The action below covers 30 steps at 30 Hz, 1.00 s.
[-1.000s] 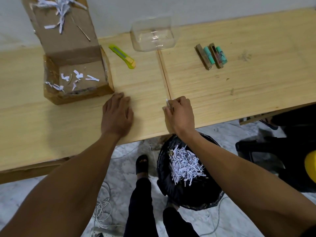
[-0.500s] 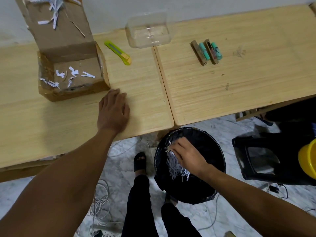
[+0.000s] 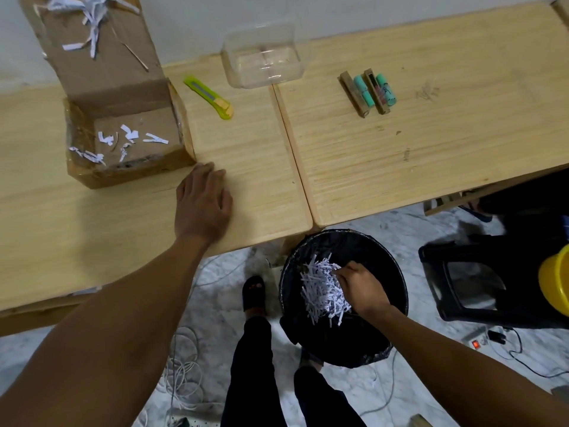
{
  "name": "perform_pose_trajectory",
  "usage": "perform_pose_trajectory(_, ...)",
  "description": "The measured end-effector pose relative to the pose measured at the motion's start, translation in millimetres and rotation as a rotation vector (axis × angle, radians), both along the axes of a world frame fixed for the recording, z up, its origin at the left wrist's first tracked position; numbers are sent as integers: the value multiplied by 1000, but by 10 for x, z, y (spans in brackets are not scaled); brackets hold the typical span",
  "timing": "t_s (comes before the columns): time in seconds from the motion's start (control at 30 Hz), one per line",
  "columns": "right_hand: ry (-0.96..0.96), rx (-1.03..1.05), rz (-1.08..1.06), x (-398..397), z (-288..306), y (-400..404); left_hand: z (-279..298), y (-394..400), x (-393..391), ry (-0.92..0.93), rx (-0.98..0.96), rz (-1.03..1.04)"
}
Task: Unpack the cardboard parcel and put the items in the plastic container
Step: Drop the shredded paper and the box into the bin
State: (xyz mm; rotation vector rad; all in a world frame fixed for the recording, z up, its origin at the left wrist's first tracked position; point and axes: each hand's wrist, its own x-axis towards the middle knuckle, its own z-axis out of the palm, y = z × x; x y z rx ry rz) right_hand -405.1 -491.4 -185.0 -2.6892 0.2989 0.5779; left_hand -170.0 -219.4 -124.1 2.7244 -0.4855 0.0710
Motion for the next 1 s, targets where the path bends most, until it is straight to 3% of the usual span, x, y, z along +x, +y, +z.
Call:
perform_pose_trajectory(0.2,-47,49,-18,89,155,54,-4,1,8,-7,-20,0)
perform_pose_trajectory(0.47,-345,152,67,476,707,425,40,0,0,54,-83,-1)
perform_pose_trajectory(0.63,-517,242,86,1107,1183,846,314,161,36,258,-197,-124)
perform_pose_trajectory(0.7,-582,288,60,1491,1362,1045,549,296,114,226,-269,-138)
perform_pose_trajectory(0.87,-640,484,-141,2651,1764,1596,1112,832,618,-54,-424,57)
perform_pose_trajectory(1.0,-585,607,-290,3493,2077,1968,1223,1296,1028,84,-303,339)
